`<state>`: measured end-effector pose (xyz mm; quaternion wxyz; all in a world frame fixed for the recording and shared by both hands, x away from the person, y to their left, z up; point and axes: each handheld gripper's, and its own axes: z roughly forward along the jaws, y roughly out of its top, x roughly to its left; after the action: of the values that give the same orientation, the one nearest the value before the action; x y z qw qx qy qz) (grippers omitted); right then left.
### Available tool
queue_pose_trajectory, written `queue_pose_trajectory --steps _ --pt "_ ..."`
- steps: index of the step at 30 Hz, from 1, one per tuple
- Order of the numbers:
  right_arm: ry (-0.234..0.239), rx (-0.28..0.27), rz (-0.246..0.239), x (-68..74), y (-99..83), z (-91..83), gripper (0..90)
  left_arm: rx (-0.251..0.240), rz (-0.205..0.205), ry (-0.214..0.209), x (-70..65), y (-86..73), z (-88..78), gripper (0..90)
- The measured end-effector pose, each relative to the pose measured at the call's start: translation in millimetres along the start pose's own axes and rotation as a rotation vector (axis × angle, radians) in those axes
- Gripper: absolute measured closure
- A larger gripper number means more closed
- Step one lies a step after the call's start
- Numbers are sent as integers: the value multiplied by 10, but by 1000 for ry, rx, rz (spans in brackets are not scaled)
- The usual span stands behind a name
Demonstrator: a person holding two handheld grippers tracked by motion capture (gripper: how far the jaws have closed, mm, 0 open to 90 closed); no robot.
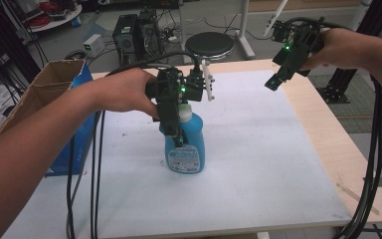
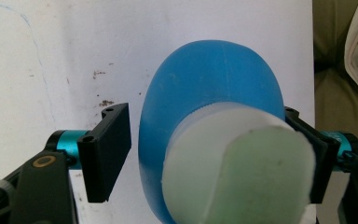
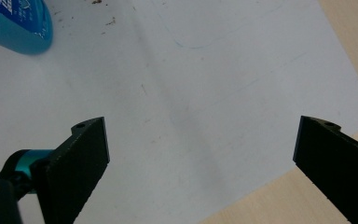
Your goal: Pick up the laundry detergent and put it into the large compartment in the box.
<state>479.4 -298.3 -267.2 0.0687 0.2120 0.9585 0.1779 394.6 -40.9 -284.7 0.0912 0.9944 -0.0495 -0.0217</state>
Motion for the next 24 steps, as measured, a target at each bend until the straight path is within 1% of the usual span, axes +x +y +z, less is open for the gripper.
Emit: queue_pose_trajectory --steps 1,2,5,12,13,21,24 --pt "0 0 0 0 0 0 25 0 0 0 0 0 0 278" --pt "1 1 2 3 2 1 25 -8 2 3 -7 -3 -8 278" --pt "4 -1 0 8 9 5 25 -9 10 6 -10 -7 -15 315" --pt "3 -1 -3 13 12 3 25 -11 14 0 -19 -6 -15 349" --pt "4 -3 -3 13 12 4 25 -12 18 -1 -21 -6 -18 369" --pt "3 -1 1 20 15 3 25 -10 23 8 -33 -3 -23 375" --pt "4 -3 0 18 13 0 25 -6 9 12 -56 -10 -36 376"
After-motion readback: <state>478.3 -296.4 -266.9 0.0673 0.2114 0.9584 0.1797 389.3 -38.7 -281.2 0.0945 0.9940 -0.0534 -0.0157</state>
